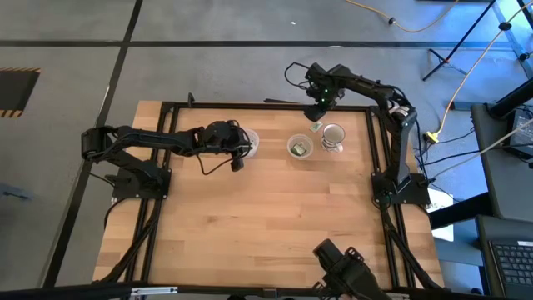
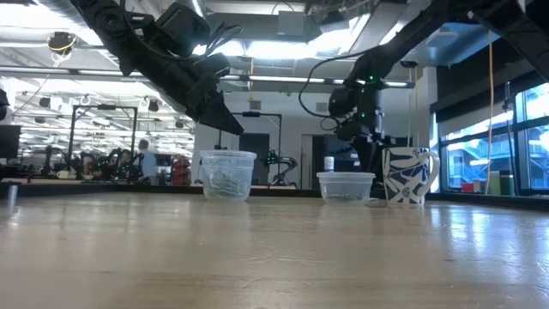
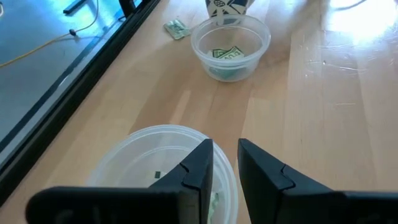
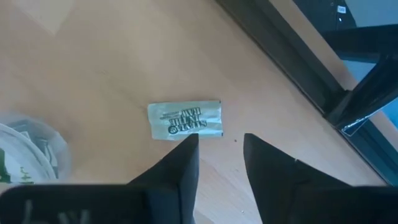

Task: Pick and place Stevia / Truvia into bins
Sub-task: Put the white stevia packet into the large transparent container

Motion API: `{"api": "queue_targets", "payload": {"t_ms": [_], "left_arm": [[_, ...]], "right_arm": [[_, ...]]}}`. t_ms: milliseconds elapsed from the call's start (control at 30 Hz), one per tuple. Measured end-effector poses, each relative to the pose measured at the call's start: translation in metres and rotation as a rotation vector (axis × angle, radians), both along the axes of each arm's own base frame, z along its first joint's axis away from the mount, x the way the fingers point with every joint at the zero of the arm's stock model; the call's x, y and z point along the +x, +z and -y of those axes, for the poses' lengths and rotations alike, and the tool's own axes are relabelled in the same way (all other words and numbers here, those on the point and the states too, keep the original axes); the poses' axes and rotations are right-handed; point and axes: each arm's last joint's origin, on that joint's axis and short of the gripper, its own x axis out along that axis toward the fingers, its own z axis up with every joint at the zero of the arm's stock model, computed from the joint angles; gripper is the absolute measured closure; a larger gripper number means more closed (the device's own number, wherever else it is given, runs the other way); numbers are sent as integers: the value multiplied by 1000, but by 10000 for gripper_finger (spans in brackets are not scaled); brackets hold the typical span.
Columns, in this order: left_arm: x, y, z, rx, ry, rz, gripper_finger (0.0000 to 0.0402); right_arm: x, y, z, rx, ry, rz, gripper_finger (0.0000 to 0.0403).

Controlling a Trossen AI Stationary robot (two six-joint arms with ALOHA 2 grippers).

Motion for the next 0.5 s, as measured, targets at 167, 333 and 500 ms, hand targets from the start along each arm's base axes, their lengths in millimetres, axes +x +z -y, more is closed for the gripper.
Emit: {"api": "queue_targets", "payload": {"t_ms": [167, 333, 500], "left_arm": [[0, 0, 0, 0, 1, 0, 334], [0, 0, 0, 15, -9, -6, 331], [0, 0, 0, 21, -12, -8, 330]], "right_arm": [[1, 0, 1, -7, 1, 3, 283], [2, 0, 2, -21, 2, 15, 282], [2, 0, 3, -27, 16, 18, 281]]}}
